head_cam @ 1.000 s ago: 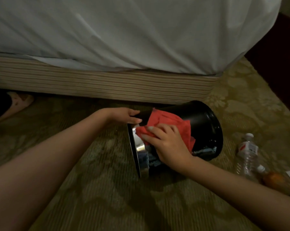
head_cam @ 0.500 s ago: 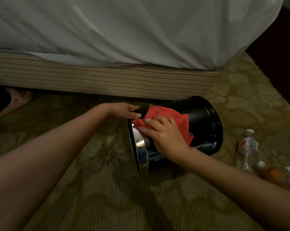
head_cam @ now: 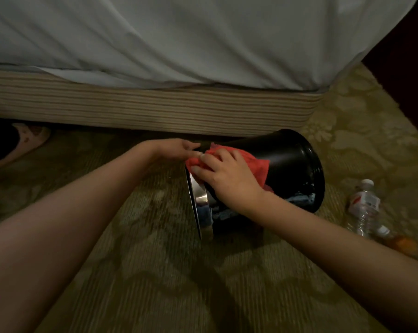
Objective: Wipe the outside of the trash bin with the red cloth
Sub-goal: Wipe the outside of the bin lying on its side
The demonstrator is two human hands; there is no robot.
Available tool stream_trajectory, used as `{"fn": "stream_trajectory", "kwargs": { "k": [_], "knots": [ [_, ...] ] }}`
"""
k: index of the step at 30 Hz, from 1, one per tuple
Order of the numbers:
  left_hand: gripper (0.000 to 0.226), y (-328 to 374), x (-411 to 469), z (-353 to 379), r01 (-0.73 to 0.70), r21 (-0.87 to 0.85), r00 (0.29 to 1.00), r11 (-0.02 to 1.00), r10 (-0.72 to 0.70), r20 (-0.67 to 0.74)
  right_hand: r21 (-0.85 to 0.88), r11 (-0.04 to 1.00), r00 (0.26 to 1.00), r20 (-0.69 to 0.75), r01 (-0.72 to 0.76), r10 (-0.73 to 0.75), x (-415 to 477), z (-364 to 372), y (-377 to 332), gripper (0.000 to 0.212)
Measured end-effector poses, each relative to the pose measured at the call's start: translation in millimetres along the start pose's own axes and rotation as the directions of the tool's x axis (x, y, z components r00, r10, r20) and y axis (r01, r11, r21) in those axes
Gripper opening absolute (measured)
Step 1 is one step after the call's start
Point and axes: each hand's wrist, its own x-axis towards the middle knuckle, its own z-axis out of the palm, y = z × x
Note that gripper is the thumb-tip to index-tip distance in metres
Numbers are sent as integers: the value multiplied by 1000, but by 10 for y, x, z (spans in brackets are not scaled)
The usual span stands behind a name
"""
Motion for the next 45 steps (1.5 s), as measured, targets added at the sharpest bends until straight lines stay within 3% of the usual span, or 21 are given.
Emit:
{"fn": "stream_trajectory", "kwargs": {
  "k": [2, 7, 9, 13, 15, 20, 24, 28, 32, 33, 35, 37, 38, 40, 42, 45],
  "knots": [
    [58, -4, -7, 23, 5, 12, 1000, 1000, -5, 11, 23, 999, 999, -15, 32, -31, -99, -1, -18, 50],
    [59, 15, 7, 28, 22, 143, 1000, 989, -20, -20, 0, 955, 951, -94, 297, -296, -566, 116, -149, 38],
    [58, 50, -3, 11, 24, 178, 1000, 984, -20, -23, 30, 964, 964, -58, 263, -261, -427, 99, -66, 45],
    [58, 84, -31, -15, 32, 183, 999, 983, -32, -3, 49, 997, 998, 7, -63, 63, -61, 55, 299, 50],
    [58, 84, -24, -31, 42, 202, 999, 979, -41, -10, 31, 993, 993, 14, -115, 115, -107, 35, 474, 49],
    [58, 53, -39, -37, 18, 239, 1000, 971, -17, -6, 46, 996, 987, -144, 82, -75, -800, 206, 375, 49],
    [58, 50, -44, 21, 2, 265, 1000, 964, -1, -6, 16, 991, 973, -192, 135, -130, -935, 255, 408, 44],
    [58, 43, -12, 11, 10, 252, 1000, 968, -8, -9, -2, 989, 964, -223, 149, -146, -594, 322, 124, 57],
    [58, 54, -16, -7, 6, 225, 1000, 974, -6, 0, 9, 982, 956, -234, 187, -179, -688, 297, 217, 45],
    [57, 65, -21, -14, 7, 227, 1000, 974, -7, -1, 18, 988, 963, -226, 152, -144, -693, 257, 307, 45],
    [52, 82, -35, -44, 8, 238, 1000, 971, -9, 3, 56, 997, 977, -205, -50, 61, -593, 163, 491, 46],
    [51, 91, -23, -66, 10, 222, 1000, 975, -13, 16, 103, 946, 937, -144, -307, 319, -433, 123, 610, 47],
    [52, 92, -27, -65, 14, 215, 1000, 976, -18, 19, 136, 924, 917, -138, -357, 375, -384, 122, 598, 48],
    [52, 97, -22, -66, 14, 237, 1000, 972, -18, 16, 161, 947, 930, -202, -279, 308, -386, 157, 443, 51],
    [53, 90, -10, -58, 18, 254, 1000, 967, -19, 4, 135, 988, 954, -280, -69, 105, -511, 266, 155, 54],
    [58, 84, -18, -36, 35, 249, 999, 968, -34, -7, 82, 983, 950, -282, 166, -137, -731, 415, -132, 44]
  ]
}}
